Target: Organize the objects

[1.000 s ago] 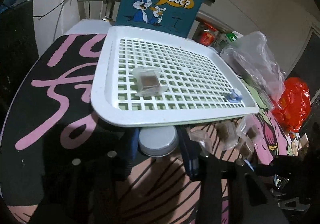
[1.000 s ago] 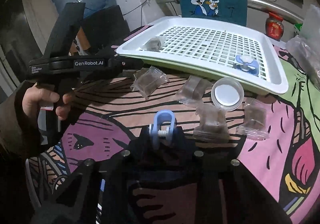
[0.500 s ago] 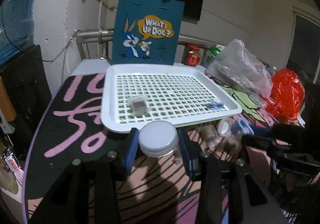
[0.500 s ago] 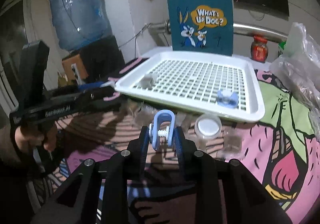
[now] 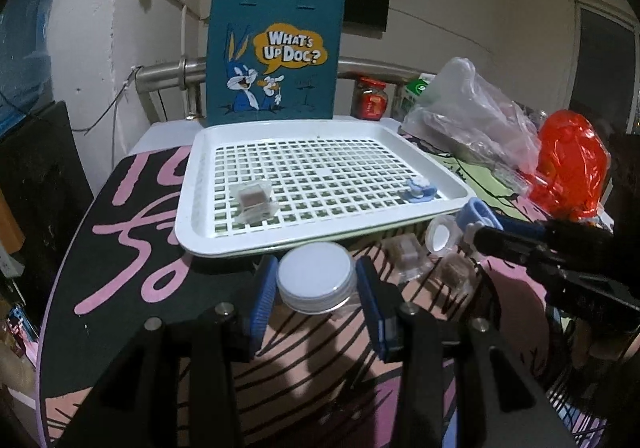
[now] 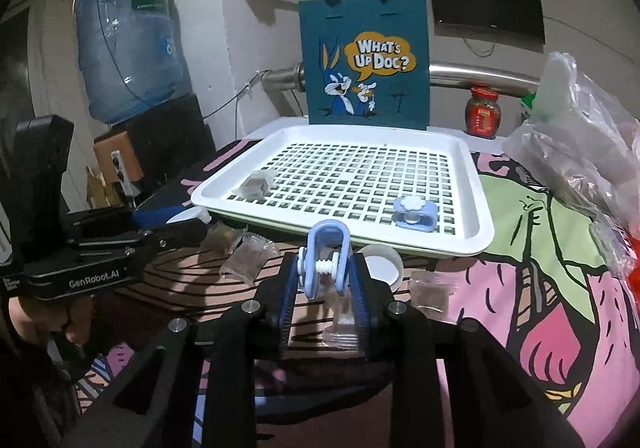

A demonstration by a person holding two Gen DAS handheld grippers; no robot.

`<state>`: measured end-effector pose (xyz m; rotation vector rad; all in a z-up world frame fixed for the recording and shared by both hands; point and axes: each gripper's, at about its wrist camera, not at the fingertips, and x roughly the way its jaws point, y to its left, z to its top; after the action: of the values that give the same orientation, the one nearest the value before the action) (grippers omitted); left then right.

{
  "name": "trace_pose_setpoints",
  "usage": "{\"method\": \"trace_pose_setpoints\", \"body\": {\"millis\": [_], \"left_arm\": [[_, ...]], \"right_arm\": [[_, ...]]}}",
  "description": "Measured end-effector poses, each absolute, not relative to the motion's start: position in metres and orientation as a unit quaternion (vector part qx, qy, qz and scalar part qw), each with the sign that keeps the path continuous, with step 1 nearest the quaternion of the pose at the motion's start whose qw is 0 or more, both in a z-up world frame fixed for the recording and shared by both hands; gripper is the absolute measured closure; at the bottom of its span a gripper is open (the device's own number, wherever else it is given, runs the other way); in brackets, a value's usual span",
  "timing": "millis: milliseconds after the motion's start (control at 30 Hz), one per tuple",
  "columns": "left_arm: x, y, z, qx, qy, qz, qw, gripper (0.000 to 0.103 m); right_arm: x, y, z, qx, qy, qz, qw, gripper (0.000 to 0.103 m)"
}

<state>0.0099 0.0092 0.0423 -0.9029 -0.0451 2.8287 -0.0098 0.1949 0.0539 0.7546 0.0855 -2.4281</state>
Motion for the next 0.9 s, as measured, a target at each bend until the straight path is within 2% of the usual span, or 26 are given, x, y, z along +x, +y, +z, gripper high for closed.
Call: {"method": "trace_pose_setpoints", "body": {"millis": [900], "left_arm": [[0.0103,0.0151,0.044,-0.297,-0.006,0.95,0.097,0.064]], "right_arm": [[-0.0085,0.1975,0.0537,0.28,0.027,-0.912,0.297,0.078]]}}
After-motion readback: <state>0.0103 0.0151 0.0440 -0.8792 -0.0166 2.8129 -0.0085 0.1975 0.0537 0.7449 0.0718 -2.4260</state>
